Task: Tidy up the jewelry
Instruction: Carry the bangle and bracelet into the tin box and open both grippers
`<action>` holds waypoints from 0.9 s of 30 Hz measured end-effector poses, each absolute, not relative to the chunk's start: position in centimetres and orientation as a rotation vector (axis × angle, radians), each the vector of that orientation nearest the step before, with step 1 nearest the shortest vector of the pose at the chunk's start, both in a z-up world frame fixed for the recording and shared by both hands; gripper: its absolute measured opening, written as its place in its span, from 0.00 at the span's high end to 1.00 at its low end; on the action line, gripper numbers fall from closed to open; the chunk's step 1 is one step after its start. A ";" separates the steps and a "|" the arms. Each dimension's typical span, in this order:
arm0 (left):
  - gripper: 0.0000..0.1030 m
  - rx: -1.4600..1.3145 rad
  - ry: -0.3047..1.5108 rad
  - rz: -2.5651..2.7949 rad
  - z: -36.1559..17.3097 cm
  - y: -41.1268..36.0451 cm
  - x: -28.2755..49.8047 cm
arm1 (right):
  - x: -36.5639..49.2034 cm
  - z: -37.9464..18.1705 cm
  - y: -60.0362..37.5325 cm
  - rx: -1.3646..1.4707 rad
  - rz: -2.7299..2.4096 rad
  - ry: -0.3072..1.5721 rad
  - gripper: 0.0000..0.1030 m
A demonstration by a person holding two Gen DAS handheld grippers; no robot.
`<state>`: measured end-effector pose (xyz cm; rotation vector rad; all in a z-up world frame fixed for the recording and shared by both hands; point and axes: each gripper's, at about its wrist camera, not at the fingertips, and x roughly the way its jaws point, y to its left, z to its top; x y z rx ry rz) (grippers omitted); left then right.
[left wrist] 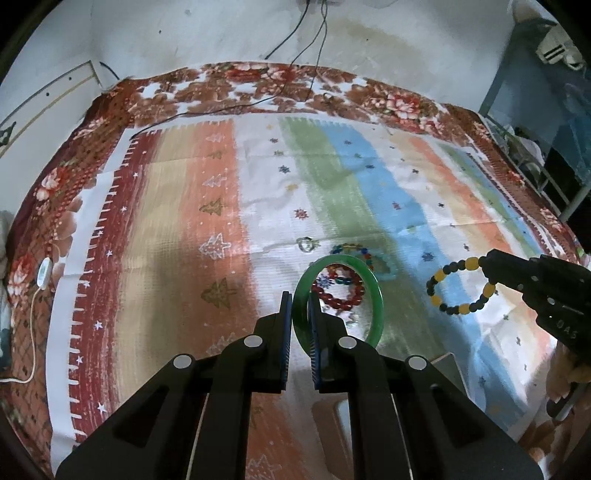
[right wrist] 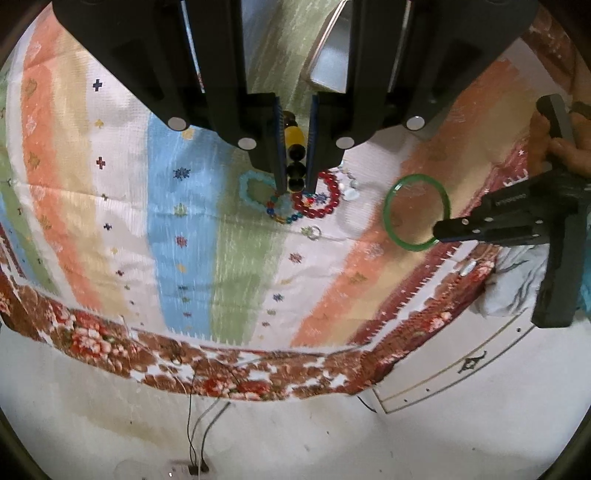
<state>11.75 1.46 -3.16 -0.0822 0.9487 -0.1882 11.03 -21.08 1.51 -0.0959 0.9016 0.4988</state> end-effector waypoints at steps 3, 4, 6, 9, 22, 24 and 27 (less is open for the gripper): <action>0.92 -0.090 0.933 -0.202 -2.6 1.2 10.7 | 10.0 2.6 -21.0 -0.089 0.514 0.880 0.89; 0.92 -0.090 0.928 -0.207 -2.5 1.1 10.3 | 9.6 3.0 -20.9 -0.082 0.520 0.872 0.89; 0.92 -0.089 0.922 -0.218 -2.3 0.8 9.5 | 8.8 3.5 -21.0 -0.066 0.536 0.862 0.89; 0.92 -0.084 0.914 -0.237 -2.0 0.3 8.3 | 7.5 4.0 -21.0 -0.054 0.560 0.851 0.89; 0.92 -0.051 0.928 -0.297 -2.7 -2.0 3.9 | 3.4 3.0 -20.3 -0.015 0.648 0.900 0.89; 0.92 -0.047 0.936 -0.301 -3.0 -2.2 3.5 | 3.0 2.8 -20.3 -0.011 0.657 0.910 0.89; 0.91 -0.036 0.949 -0.305 -3.5 -2.5 3.2 | 2.9 2.3 -20.4 -0.011 0.652 0.931 0.89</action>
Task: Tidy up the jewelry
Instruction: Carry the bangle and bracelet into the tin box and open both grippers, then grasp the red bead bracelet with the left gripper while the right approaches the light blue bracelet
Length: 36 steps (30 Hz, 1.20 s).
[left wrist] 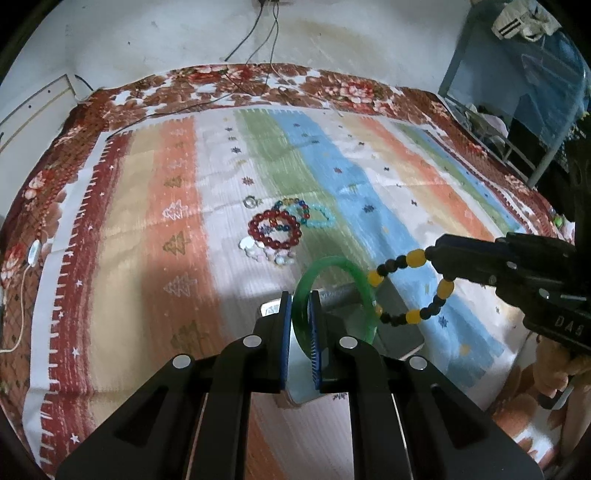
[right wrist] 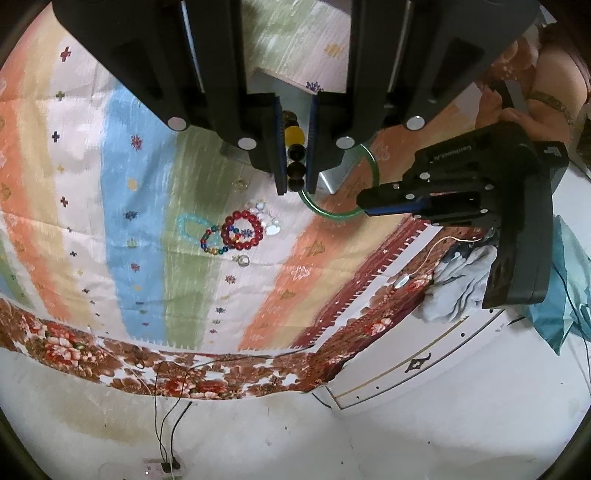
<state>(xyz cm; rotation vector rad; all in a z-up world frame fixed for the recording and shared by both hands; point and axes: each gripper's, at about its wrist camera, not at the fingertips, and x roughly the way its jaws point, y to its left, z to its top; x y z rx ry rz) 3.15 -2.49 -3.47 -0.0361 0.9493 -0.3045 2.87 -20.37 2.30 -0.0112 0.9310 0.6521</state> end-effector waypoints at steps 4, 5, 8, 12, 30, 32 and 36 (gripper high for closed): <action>0.73 -0.036 0.975 -0.311 -4.1 -2.6 3.4 | 3.1 1.3 -20.7 -0.004 0.640 0.965 0.69; 0.65 -0.034 0.971 -0.308 -4.1 -2.6 3.4 | 3.1 1.3 -20.8 -0.004 0.638 0.966 0.61; 0.57 -0.051 0.960 -0.309 -3.7 -2.2 3.4 | 3.2 1.5 -21.1 -0.005 0.634 0.954 0.53; 0.51 -0.053 0.951 -0.299 -3.4 -1.9 3.4 | 3.4 1.5 -21.5 0.003 0.629 0.953 0.49; 0.51 -0.055 0.997 -0.243 -4.6 0.0 6.7 | 6.2 -0.3 -22.3 -0.002 0.579 0.990 0.49; 0.51 -0.043 1.006 -0.241 -4.8 -0.1 7.4 | 6.6 -0.4 -22.2 -0.012 0.577 0.991 0.49; 0.51 -0.019 1.022 -0.239 -5.2 -0.1 8.4 | 7.6 -0.6 -21.9 -0.022 0.571 0.992 0.49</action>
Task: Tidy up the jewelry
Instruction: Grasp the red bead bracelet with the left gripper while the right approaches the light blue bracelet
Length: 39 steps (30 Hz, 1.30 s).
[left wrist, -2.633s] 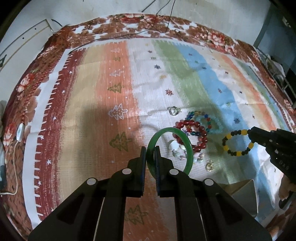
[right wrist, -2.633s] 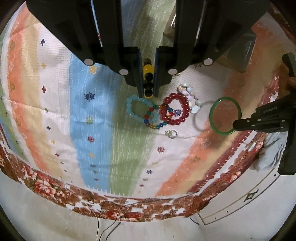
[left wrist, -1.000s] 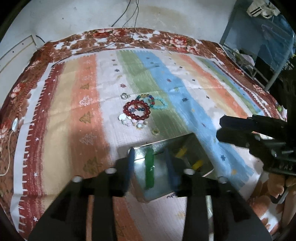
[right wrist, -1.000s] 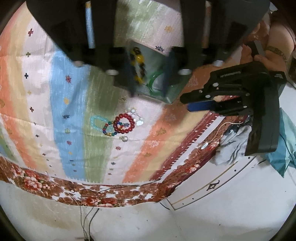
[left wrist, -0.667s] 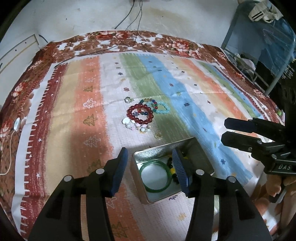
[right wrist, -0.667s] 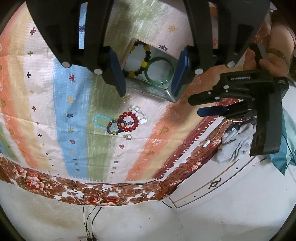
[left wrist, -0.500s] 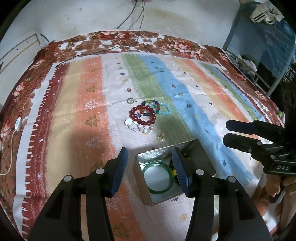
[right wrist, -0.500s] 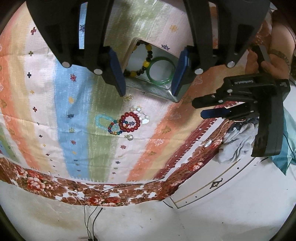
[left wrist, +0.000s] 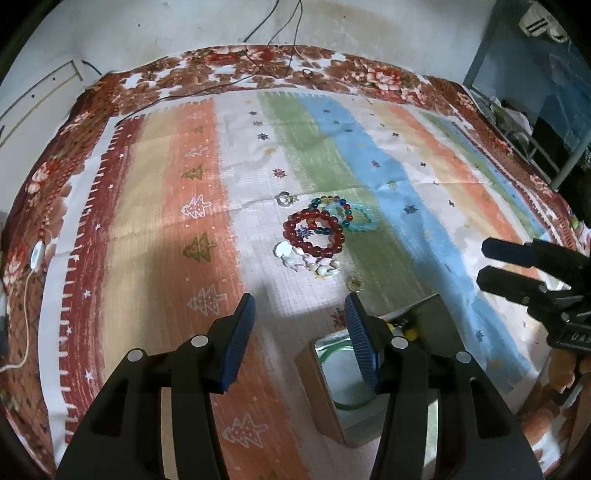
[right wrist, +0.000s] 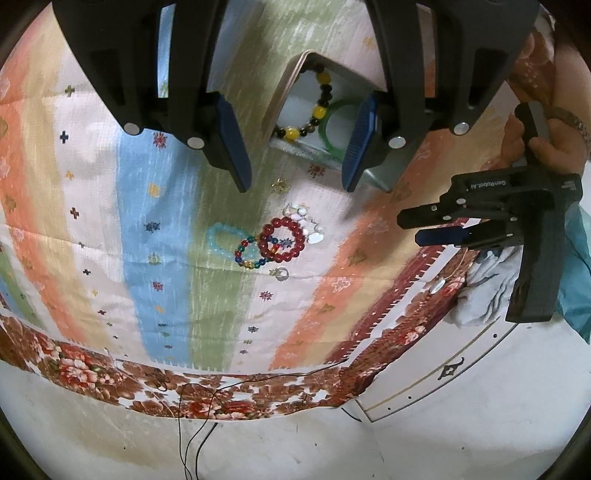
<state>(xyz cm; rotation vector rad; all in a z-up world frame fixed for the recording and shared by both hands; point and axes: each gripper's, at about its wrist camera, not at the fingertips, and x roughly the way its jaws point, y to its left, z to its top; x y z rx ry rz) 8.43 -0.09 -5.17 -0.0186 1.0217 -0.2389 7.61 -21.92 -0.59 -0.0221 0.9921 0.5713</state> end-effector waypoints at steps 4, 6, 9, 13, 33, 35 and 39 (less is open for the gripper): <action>0.51 -0.005 1.039 -0.228 -5.6 0.2 9.3 | 8.8 -1.1 -21.8 -0.028 0.559 1.003 0.49; 0.51 -0.002 1.039 -0.232 -5.6 0.1 9.6 | 9.4 -1.4 -21.7 -0.037 0.553 1.011 0.49; 0.51 0.020 1.043 -0.237 -5.8 -0.4 10.4 | 10.3 -2.0 -21.6 -0.046 0.540 1.025 0.49; 0.51 0.039 1.061 -0.225 -6.7 -0.5 11.8 | 11.0 -2.2 -21.7 -0.043 0.533 1.030 0.49; 0.50 0.103 1.115 -0.197 -9.8 -1.3 17.0 | 16.1 -5.3 -21.7 -0.077 0.485 1.076 0.49; 0.50 0.100 1.109 -0.200 -9.7 -1.4 17.6 | 16.5 -5.6 -21.5 -0.086 0.486 1.080 0.49; 0.50 0.094 1.116 -0.207 -10.1 -1.7 18.7 | 17.3 -6.3 -21.0 -0.102 0.492 1.085 0.49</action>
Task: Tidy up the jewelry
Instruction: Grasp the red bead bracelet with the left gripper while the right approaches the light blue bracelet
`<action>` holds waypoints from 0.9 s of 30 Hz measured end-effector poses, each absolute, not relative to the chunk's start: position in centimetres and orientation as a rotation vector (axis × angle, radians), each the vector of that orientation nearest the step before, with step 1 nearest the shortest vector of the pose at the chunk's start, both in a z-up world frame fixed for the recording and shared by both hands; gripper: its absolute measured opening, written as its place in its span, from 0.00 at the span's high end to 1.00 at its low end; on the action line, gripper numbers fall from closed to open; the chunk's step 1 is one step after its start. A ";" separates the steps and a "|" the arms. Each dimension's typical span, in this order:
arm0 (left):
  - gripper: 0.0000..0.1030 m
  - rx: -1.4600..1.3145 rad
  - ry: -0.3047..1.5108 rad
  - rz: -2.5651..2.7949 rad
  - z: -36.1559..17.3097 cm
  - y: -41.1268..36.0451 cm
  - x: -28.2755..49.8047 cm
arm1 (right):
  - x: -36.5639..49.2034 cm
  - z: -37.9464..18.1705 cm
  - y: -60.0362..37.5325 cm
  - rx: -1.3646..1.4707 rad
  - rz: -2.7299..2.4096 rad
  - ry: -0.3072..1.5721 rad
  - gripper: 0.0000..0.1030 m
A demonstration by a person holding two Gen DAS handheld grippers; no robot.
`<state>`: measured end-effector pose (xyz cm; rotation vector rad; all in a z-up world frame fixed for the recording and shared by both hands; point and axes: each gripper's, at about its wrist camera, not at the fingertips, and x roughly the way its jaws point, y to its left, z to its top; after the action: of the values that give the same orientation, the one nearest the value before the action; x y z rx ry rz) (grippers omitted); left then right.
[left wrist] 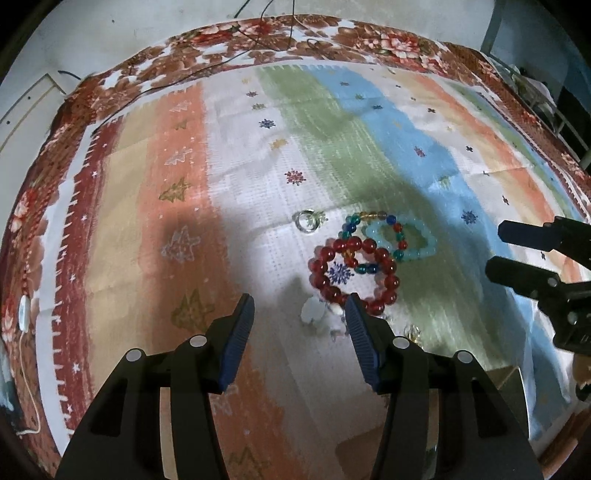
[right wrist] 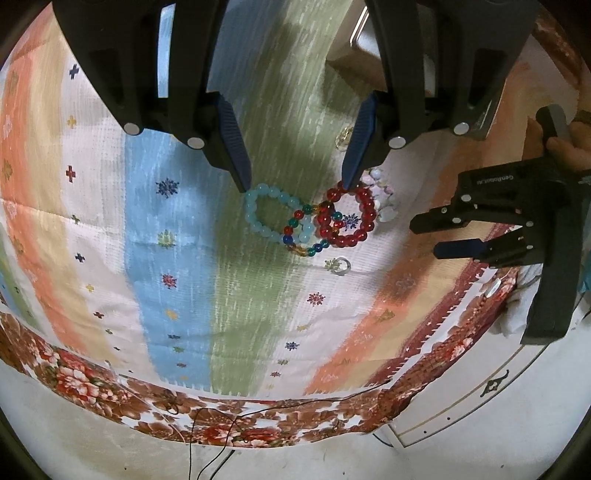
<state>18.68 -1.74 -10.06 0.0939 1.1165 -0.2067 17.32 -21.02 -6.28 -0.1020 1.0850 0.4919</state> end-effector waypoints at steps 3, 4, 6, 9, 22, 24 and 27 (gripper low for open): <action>0.50 0.113 1.133 -0.208 -10.9 -2.1 19.4 | 17.9 -7.0 -20.6 -0.120 0.498 1.094 0.49; 0.50 0.117 1.137 -0.206 -11.1 -2.2 19.7 | 18.1 -7.2 -20.5 -0.125 0.500 1.097 0.49; 0.50 0.121 1.146 -0.201 -11.6 -2.2 20.2 | 18.6 -8.0 -20.4 -0.125 0.503 1.111 0.49; 0.50 0.123 1.156 -0.199 -12.0 -2.3 21.0 | 19.2 -9.0 -20.1 -0.149 0.500 1.122 0.49; 0.50 0.166 1.226 -0.215 -14.7 -3.3 23.3 | 20.4 -11.6 -18.3 -0.237 0.531 1.139 0.49; 0.50 0.171 1.230 -0.222 -15.0 -3.4 23.5 | 20.5 -12.1 -18.1 -0.245 0.531 1.144 0.50; 0.50 0.192 1.233 -0.225 -15.4 -3.6 23.6 | 20.6 -12.8 -18.0 -0.265 0.530 1.152 0.51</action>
<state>23.63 -3.58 -15.39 0.1922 1.2327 -0.2254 20.62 -17.98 -12.80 -0.2649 1.1524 0.5302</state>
